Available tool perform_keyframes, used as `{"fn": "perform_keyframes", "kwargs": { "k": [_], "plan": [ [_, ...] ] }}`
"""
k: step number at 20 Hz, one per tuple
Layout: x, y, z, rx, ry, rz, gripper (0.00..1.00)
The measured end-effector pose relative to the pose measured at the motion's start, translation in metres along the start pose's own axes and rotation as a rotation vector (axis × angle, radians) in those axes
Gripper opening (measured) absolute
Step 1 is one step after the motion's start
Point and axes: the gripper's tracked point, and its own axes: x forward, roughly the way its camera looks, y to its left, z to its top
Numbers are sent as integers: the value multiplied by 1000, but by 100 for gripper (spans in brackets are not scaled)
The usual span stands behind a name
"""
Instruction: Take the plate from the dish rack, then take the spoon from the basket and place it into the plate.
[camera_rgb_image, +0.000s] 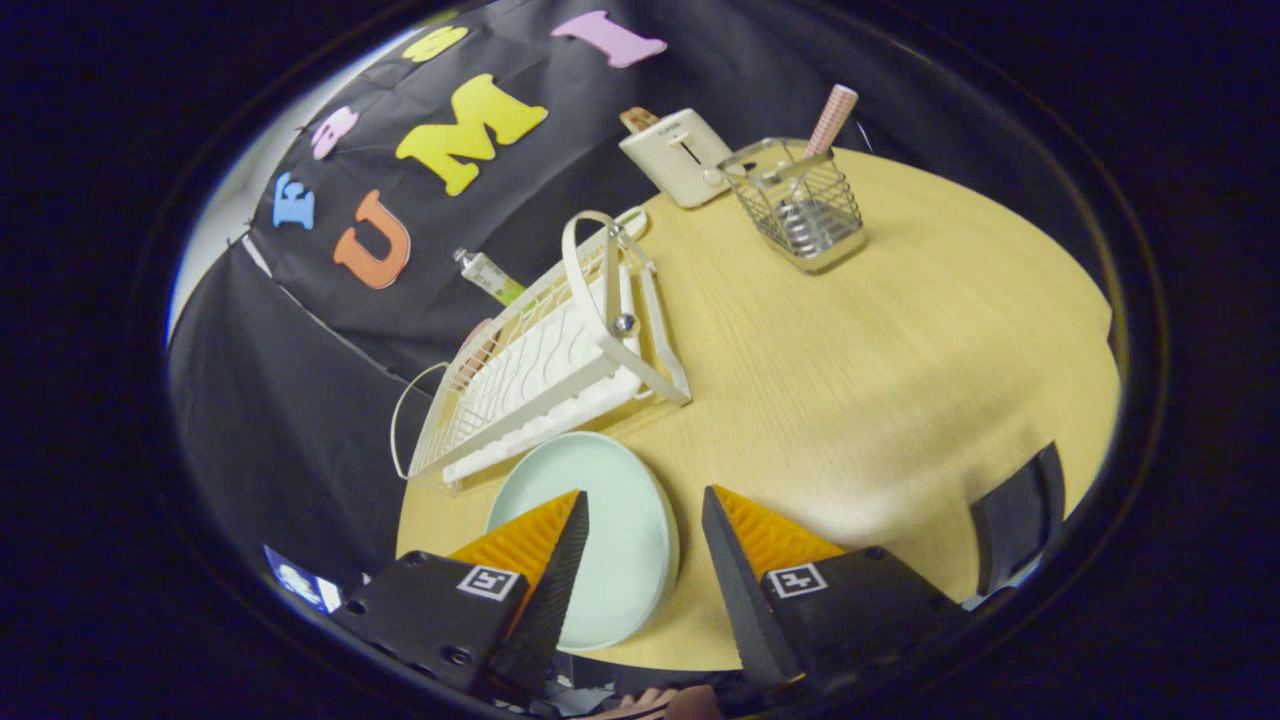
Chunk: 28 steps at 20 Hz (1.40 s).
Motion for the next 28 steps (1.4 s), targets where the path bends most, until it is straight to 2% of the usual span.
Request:
{"fn": "perform_keyframes", "kwargs": {
  "k": [3, 6, 8, 12, 15, 19, 23, 28],
  "plan": [
    [-27, -12, 21, -132, -103, -68, 85],
    [-55, -41, 57, -236, -271, -202, 91],
    [-70, -55, 81, -278, -376, -253, 97],
    [-72, -89, 126, -348, -534, -317, 98],
    [-57, -105, 158, -337, -608, -305, 98],
    [-25, -132, 192, -228, -613, -261, 98],
    [0, -139, 220, -156, -606, -197, 88],
    [22, -127, 228, -158, -561, -154, 53]
  ]
}}
